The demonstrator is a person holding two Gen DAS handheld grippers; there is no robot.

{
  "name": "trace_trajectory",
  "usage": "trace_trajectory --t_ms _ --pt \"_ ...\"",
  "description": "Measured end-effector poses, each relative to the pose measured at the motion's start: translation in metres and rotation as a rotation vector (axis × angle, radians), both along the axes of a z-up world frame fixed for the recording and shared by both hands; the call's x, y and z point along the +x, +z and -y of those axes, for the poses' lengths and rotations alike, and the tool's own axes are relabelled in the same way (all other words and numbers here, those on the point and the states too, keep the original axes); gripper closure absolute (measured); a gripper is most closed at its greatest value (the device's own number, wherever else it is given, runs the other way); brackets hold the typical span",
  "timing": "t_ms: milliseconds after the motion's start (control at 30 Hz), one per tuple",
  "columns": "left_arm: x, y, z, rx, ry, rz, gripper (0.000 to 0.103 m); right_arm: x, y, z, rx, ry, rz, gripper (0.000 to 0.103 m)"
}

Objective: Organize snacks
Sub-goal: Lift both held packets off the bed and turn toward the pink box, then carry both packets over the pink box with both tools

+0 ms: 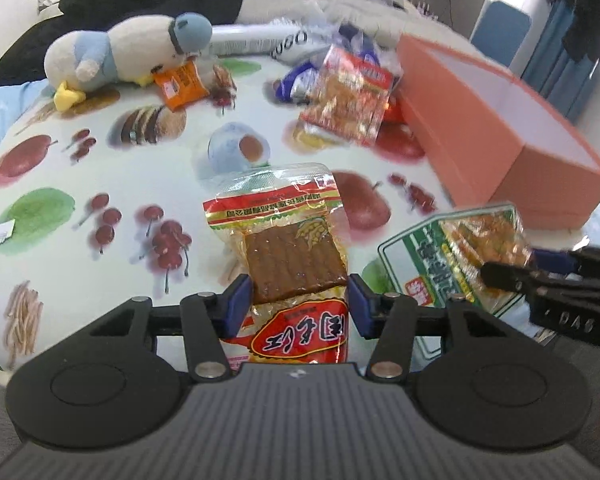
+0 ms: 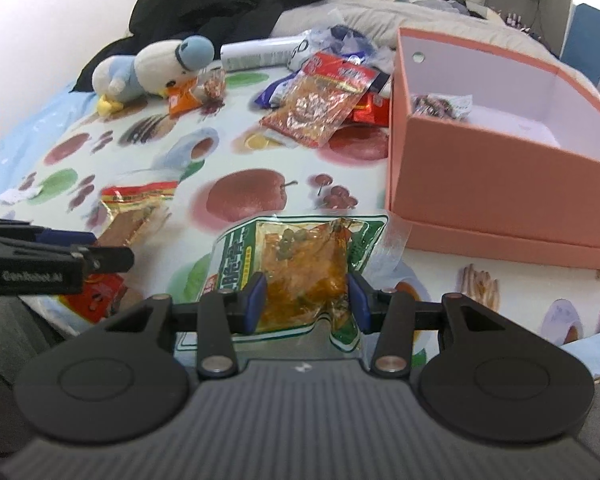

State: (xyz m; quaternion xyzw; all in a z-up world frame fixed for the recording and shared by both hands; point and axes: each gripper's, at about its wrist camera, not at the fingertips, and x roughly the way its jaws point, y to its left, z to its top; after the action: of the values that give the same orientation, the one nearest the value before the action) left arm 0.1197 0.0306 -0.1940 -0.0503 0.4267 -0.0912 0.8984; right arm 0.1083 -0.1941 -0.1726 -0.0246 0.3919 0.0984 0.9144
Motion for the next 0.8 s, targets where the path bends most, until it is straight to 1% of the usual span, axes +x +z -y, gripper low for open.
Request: trace_trajectory --t_ms 233,367,500,533,633,700,767,800 --pt "-0.005 0.037 0.005 -0.033 -0.001 0.054 0.046 -0.008 0.022 0.003 0.001 -0.029 0.053 0.059" --pt "-0.013 0.057 0.013 -0.065 0.004 0.072 0.046 -0.017 0.040 0.011 0.015 -0.054 0.087 0.061" --pt "-0.020 0.076 0.027 -0.082 -0.017 0.101 0.046 -0.028 0.061 0.021 0.027 -0.076 0.128 0.062" --pt "-0.021 0.080 0.032 -0.086 -0.024 0.107 0.046 -0.031 0.066 0.023 0.028 -0.081 0.138 0.064" --pt "-0.022 0.089 0.047 -0.097 -0.042 0.127 0.046 -0.036 0.077 0.034 0.031 -0.104 0.157 0.066" --pt "-0.021 0.089 0.057 -0.098 -0.051 0.132 0.046 -0.038 0.081 0.041 0.029 -0.112 0.171 0.066" --pt "-0.017 0.087 0.066 -0.108 -0.061 0.120 0.046 -0.036 0.077 0.048 0.007 -0.122 0.176 0.067" --pt "-0.016 0.086 0.070 -0.112 -0.065 0.116 0.046 -0.034 0.074 0.053 0.013 -0.131 0.168 0.068"
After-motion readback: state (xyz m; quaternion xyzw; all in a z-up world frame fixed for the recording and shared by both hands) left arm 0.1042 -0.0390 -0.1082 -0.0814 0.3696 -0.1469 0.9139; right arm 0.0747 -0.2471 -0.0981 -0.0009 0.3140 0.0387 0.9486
